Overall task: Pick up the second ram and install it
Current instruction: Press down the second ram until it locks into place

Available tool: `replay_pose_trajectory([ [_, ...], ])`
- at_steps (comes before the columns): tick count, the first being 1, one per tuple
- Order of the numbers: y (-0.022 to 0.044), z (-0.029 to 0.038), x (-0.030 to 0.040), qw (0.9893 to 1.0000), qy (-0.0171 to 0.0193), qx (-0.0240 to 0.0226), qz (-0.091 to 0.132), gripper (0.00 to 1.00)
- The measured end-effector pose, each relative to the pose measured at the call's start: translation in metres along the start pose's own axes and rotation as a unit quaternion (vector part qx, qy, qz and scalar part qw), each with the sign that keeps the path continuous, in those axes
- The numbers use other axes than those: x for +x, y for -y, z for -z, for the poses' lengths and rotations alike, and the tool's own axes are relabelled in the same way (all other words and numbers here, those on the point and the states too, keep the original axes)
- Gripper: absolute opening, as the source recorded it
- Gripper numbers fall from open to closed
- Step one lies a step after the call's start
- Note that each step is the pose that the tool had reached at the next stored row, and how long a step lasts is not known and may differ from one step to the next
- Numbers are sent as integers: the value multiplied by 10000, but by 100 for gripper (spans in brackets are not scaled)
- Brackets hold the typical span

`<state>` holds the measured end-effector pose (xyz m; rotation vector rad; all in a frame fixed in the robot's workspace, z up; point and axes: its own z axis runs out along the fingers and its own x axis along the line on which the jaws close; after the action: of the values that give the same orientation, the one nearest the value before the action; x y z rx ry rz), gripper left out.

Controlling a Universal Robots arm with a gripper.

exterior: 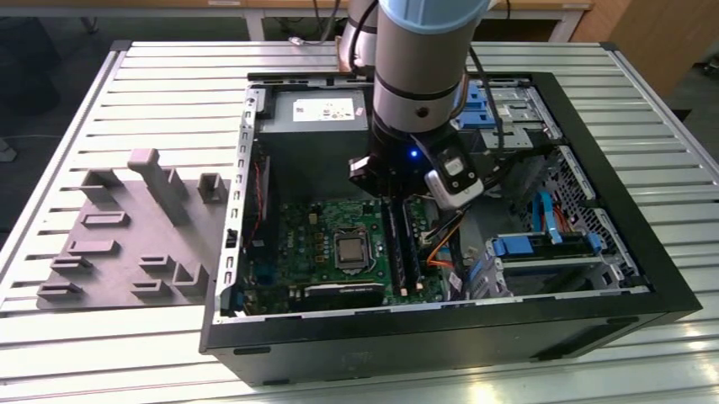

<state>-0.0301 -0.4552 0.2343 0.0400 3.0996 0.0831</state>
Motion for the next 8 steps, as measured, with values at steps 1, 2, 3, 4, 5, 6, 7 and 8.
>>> replay_pose_trajectory([
  [1,-10,-4,0,10000,0,0,-1,11],
  [2,-19,-9,0,10000,0,0,-2,11],
  [3,-26,-15,0,10000,0,0,-3,11],
  [4,-33,-21,1,10000,0,0,-5,11],
  [5,-38,-25,1,10000,0,0,-6,11],
  [6,-43,-28,1,10000,0,0,-6,11],
  [7,-43,-29,1,10000,0,0,-6,11],
  [8,-43,-29,1,10000,0,-1,-6,11],
])
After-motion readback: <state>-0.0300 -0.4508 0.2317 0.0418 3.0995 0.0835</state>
